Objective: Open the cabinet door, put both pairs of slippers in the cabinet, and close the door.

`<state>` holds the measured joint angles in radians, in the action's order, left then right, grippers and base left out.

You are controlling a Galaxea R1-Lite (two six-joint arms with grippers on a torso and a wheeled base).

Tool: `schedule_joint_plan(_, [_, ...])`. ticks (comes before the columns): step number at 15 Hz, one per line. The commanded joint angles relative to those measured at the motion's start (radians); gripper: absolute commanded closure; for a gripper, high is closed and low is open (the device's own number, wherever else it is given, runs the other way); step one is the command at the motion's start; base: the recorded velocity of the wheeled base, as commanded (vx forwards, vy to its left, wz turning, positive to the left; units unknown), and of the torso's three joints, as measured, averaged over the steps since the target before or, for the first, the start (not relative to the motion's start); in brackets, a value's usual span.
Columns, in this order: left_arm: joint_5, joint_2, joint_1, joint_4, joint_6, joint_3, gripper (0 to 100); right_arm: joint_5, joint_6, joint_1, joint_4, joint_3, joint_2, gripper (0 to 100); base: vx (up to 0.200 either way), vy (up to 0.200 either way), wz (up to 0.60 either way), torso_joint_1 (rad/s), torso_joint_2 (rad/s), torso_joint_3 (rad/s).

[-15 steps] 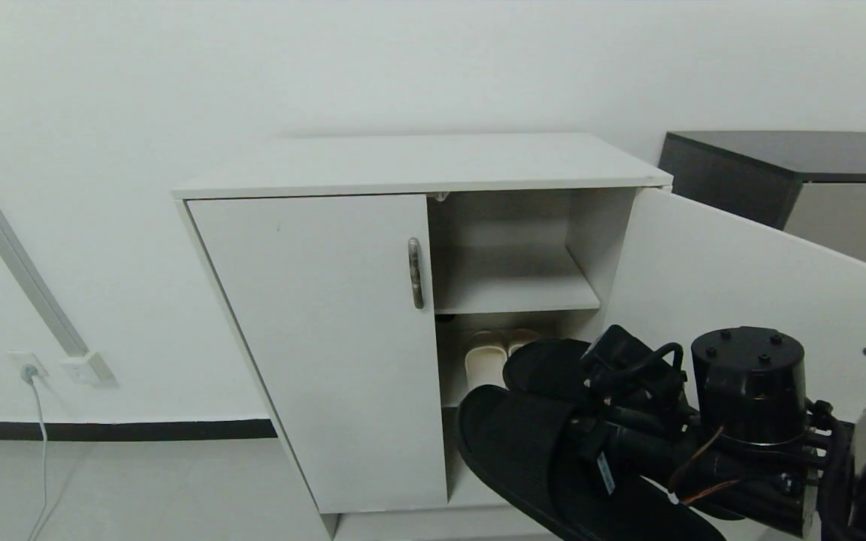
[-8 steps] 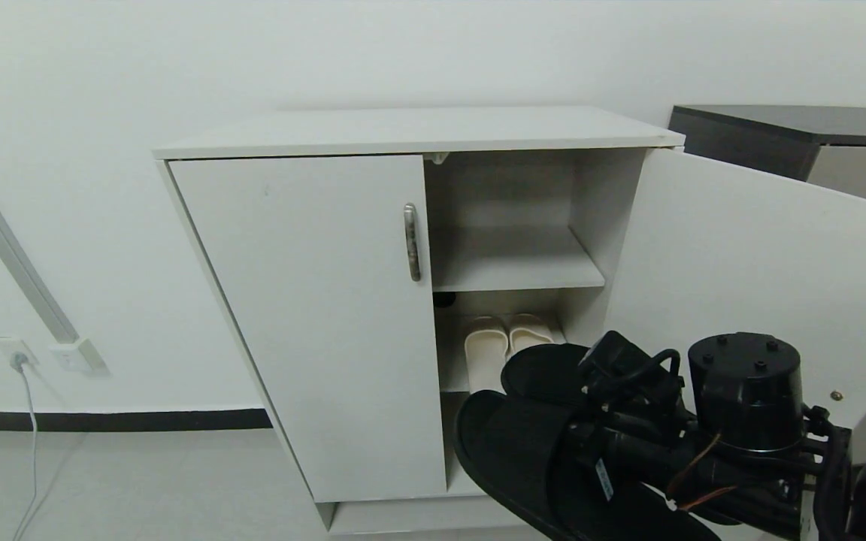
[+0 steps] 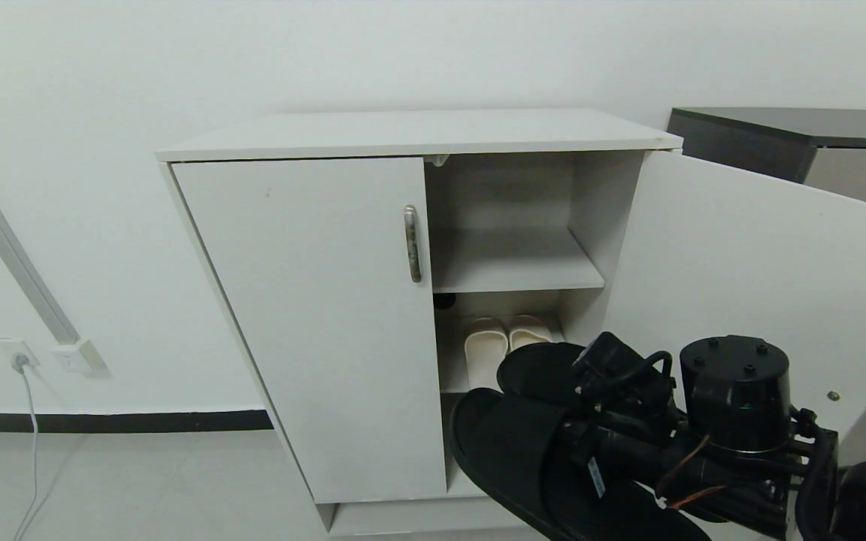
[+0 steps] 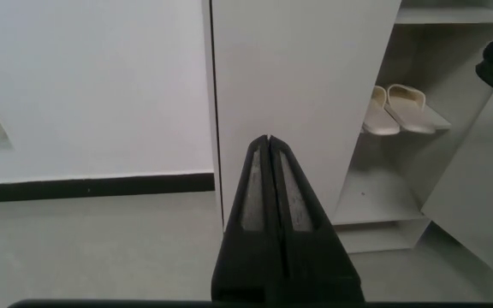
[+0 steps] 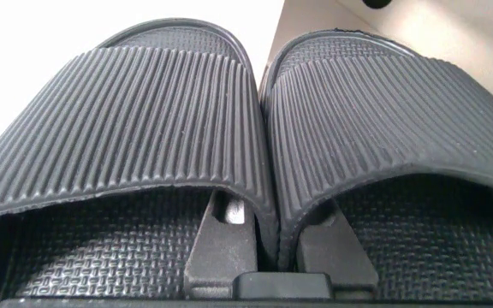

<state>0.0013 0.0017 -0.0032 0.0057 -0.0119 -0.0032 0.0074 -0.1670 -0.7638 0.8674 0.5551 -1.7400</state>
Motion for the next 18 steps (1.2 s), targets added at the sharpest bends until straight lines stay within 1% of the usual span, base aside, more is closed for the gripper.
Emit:
schedule_joint_plan(1, [0.0,0.001,0.0,0.0,0.0,0.0,100,0.0,0.0,-0.002,0.001,-0.001,-0.006,100,0.0,0.0,0.0,0.0,0.0,0.0])
schedule_joint_plan(6, [0.0,0.001,0.0,0.0,0.0,0.0,100,0.002,0.0,-0.014,0.001,-0.004,-0.009,100,0.0,0.0,0.0,-0.004,0.06,0.057])
schedule_joint_plan(8, [0.0,0.001,0.0,0.0,0.0,0.0,100,0.002,0.0,-0.026,0.001,-0.001,-0.013,100,0.0,0.0,-0.6,0.002,0.05,0.039])
schedule_joint_plan(11, [0.0,0.001,0.0,0.0,0.0,0.0,100,0.005,0.0,-0.037,0.008,0.006,-0.038,100,0.0,0.0,0.0,0.0,0.0,0.0])
schedule_joint_plan(13, [0.0,0.001,0.0,0.0,0.0,0.0,100,0.002,0.0,-0.046,0.039,0.006,-0.061,100,0.0,0.0,0.0,0.0,0.0,0.0])
schedule_joint_plan(14, [0.0,0.001,0.0,0.0,0.0,0.0,100,-0.017,0.007,-0.058,0.105,0.026,-0.113,100,0.0,0.0,0.0,0.0,0.0,0.0])
schedule_joint_plan(15, [0.0,0.001,0.0,0.0,0.0,0.0,100,-0.104,0.024,-0.069,0.14,0.063,-0.153,100,0.0,0.0,0.0,0.0,0.0,0.0])
schedule_joint_plan(16, [0.0,0.001,0.0,0.0,0.0,0.0,100,-0.231,0.077,-0.091,0.14,0.121,-0.194,100,0.0,0.0,0.0,0.0,0.0,0.0])
schedule_joint_plan(17, [0.0,0.001,0.0,0.0,0.0,0.0,100,-0.377,0.165,-0.12,0.125,0.215,-0.253,100,0.0,0.0,0.0,0.0,0.0,0.0])
schedule_joint_plan(18, [0.0,0.001,0.0,0.0,0.0,0.0,100,-0.455,0.199,-0.127,0.104,0.269,-0.283,100,0.0,0.0,0.0,0.0,0.0,0.0])
